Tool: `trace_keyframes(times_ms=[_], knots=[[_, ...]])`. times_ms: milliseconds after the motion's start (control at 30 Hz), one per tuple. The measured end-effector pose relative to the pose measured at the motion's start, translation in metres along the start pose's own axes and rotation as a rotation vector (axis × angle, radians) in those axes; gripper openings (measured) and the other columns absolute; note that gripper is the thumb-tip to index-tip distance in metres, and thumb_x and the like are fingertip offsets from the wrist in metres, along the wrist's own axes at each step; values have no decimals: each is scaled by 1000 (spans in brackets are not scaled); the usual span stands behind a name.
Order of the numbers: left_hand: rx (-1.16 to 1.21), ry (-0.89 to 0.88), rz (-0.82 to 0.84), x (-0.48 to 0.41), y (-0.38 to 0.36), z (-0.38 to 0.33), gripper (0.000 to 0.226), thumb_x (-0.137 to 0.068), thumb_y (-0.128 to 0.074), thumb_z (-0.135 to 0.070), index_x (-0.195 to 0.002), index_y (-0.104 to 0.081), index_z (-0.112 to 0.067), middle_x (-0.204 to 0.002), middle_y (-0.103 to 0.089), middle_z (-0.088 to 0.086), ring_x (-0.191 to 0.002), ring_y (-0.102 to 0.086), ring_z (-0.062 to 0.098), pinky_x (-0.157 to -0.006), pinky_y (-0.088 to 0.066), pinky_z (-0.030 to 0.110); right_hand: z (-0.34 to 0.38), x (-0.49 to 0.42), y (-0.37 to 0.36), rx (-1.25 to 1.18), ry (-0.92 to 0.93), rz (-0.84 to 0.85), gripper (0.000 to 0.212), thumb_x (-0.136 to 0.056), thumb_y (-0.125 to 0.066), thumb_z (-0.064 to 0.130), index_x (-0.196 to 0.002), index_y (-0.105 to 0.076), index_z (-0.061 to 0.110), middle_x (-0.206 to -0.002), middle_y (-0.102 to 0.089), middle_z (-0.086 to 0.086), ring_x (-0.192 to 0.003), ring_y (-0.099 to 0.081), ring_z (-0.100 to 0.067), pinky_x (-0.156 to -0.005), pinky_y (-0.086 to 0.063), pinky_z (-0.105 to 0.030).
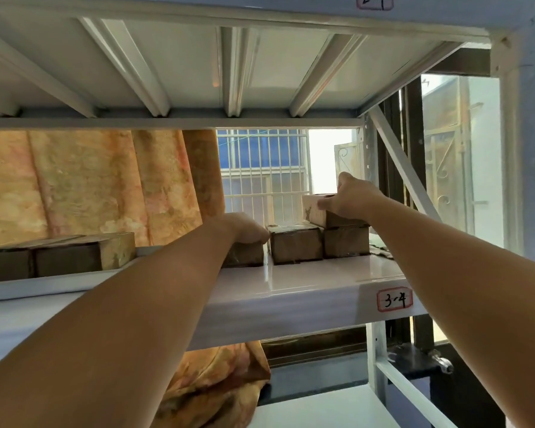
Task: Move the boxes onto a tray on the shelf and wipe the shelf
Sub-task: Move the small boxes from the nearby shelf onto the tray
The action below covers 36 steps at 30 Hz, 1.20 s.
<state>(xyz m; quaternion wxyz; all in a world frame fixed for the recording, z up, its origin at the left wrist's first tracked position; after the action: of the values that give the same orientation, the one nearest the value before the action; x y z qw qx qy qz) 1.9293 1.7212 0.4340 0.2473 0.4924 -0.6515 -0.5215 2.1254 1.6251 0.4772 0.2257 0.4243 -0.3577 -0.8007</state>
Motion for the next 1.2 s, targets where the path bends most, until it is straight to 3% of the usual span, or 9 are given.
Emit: trace_keyframes(times_ms=[133,300,400,567,800,933,1100,1200], knots=[[120,0,-193,0,17,14,73,-89,-50,-46,-148,-20,-15,-152,-26,11,-136,-34,29,-95,-37,33,-2,1,8,-67,-51,-113,74,-77,-62,59,-134,-36,18,-128,-52,-15,-112,-54,-33,-93,-48,-46],[78,-83,-451,6,62,27,72,-86,-50,-53,-146,-28,-19,-154,-25,10,-131,-41,32,-101,-44,43,35,24,26,-151,-17,-298,65,-81,-59,54,-135,-41,24,-134,-40,-13,-124,-41,-36,-92,-43,-43],[52,-93,-502,9,88,39,72,-84,-49,-57,-143,-36,-18,-148,-34,10,-122,-48,32,-97,-46,42,79,32,22,-222,55,-309,63,-75,-54,61,-125,-57,23,-126,-53,-6,-115,-51,-31,-93,-47,-42],[-78,-90,-527,20,126,72,80,-74,-55,-69,-136,-46,-20,-139,-41,11,-116,-51,33,-93,-48,42,160,47,8,-302,117,-254,65,-66,-54,62,-117,-65,23,-116,-63,-3,-107,-59,-27,-89,-51,-41],[-128,10,-541,24,180,178,71,-69,-70,-55,-124,-55,-12,-119,-53,13,-102,-56,35,-84,-49,41,251,61,-50,-283,153,-113,47,-71,-57,61,-95,-71,23,-96,-66,-1,-88,-63,-24,-79,-54,-37],[-126,24,-512,23,190,235,66,-68,-74,-52,-117,-58,-11,-115,-56,15,-100,-56,34,-85,-50,41,288,72,-80,-263,166,-73,40,-76,-59,58,-89,-73,22,-100,-67,-3,-93,-62,-25,-82,-54,-38],[-82,19,-526,25,199,280,62,-68,-71,-55,-111,-63,-11,-112,-60,13,-97,-59,33,-78,-50,38,318,86,-95,-144,145,-117,44,-79,-59,52,-110,-67,22,-117,-60,-3,-112,-52,-30,-84,-49,-37],[-76,21,-545,24,199,297,60,-72,-67,-56,-112,-64,-12,-113,-61,12,-98,-60,32,-76,-50,37,318,90,-106,-110,101,-103,37,-77,-59,49,-95,-69,19,-110,-60,-4,-108,-53,-31,-75,-43,-32]])
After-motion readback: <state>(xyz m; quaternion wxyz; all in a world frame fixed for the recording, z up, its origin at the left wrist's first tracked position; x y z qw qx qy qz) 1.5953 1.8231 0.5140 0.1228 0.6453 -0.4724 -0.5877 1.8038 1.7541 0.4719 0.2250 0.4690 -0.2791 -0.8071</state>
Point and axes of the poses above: each hand's wrist, its own x-axis away from the middle knuckle, its own y-axis out of the back of the hand, z = x × y, the point moved 9 cm from there along -x, towards the middle knuckle
